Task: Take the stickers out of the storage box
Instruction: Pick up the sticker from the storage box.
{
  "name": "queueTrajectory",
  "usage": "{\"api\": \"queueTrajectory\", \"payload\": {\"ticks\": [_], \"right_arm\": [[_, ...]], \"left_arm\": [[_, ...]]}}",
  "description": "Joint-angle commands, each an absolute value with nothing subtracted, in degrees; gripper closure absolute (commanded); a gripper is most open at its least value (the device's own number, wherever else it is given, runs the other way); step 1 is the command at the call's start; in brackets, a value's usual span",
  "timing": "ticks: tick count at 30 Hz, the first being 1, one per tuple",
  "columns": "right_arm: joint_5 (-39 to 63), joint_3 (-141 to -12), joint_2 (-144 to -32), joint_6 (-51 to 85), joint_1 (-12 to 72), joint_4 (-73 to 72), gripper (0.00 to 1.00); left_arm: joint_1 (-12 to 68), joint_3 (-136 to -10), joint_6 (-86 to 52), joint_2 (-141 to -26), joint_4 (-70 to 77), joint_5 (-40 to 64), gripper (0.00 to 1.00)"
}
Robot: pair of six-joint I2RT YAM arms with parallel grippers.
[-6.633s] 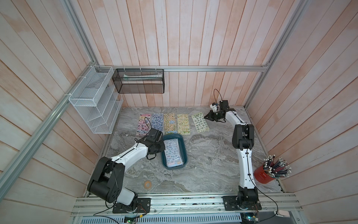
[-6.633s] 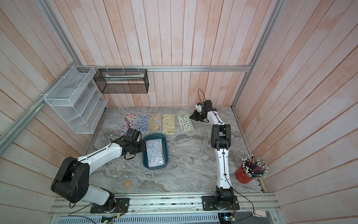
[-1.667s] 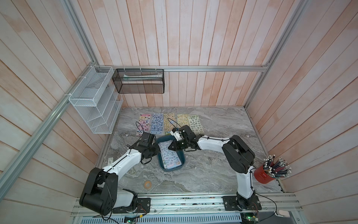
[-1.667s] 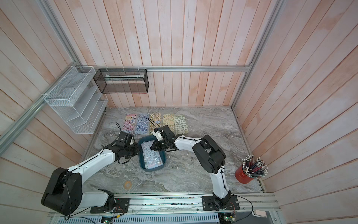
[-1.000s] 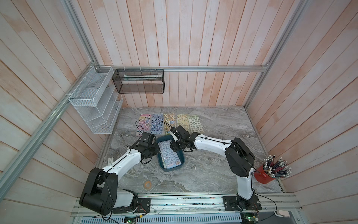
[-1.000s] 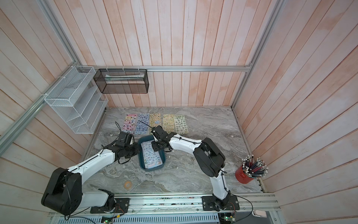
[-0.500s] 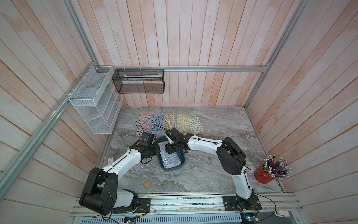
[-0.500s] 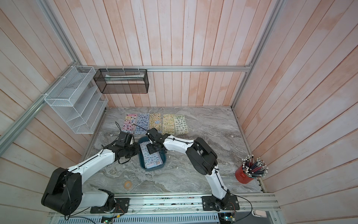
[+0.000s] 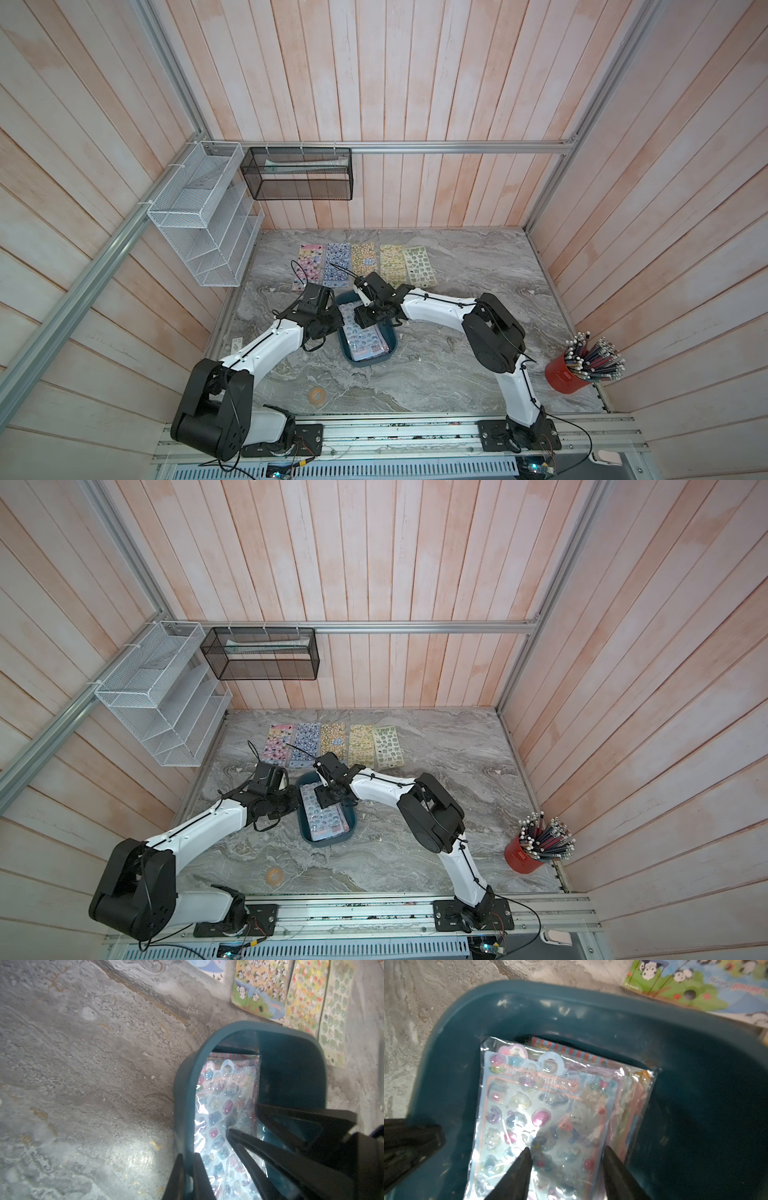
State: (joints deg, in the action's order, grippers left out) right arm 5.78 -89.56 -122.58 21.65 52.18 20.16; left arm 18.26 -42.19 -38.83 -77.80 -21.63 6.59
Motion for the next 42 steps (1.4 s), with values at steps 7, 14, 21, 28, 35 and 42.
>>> {"api": "queueTrajectory", "payload": {"ticks": [7,14,21,28,35,42], "right_arm": [[15.33,-80.62,-118.98,24.97,48.66,14.8,0.63],[19.71,-76.62,-115.81,27.0,47.24,9.55,0.71],[23.2,-74.24,-113.53,28.22,46.15,6.08,0.78],[24.73,-73.0,-111.7,28.39,45.89,4.93,0.82],[25.5,-71.46,-109.19,28.74,45.96,2.28,0.89],[27.4,-71.04,-107.76,29.4,46.1,-0.18,0.91]], "left_arm": [[17.75,-42.98,-38.41,-78.27,-21.49,5.98,0.99],[17.74,-42.98,-38.32,-78.49,-21.53,5.8,0.99],[17.7,-43.11,-38.24,-78.57,-21.63,5.67,0.99],[17.75,-43.15,-38.23,-78.66,-21.65,5.7,0.99],[17.75,-43.16,-38.16,-78.68,-21.65,5.47,0.99],[17.77,-43.29,-38.14,-78.75,-21.76,5.45,0.99]]}}
